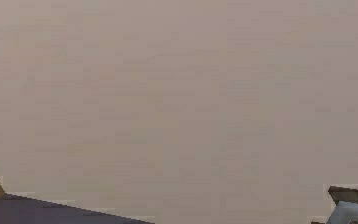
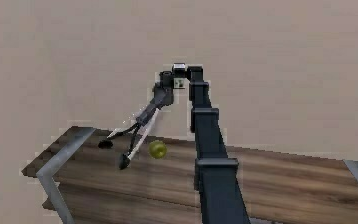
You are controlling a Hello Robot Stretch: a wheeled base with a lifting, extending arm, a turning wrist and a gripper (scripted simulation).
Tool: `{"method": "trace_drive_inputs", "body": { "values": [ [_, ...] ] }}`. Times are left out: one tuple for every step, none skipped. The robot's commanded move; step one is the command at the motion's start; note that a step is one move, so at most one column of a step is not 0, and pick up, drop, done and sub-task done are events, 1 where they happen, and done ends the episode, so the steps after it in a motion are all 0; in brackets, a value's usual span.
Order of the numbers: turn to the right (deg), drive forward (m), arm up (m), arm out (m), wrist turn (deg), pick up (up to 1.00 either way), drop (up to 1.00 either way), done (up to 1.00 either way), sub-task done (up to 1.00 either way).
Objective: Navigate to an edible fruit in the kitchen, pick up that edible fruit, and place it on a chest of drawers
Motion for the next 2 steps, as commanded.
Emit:
{"method": "trace_drive_inputs", "body": {
  "values": [
    [0.0,0.00,0.00,0.00,45.0,0.00,0.00,0.00,0.00],
    [0.0,0.00,0.00,0.00,45.0,0.00,0.00,0.00,0.00]
  ]
}}
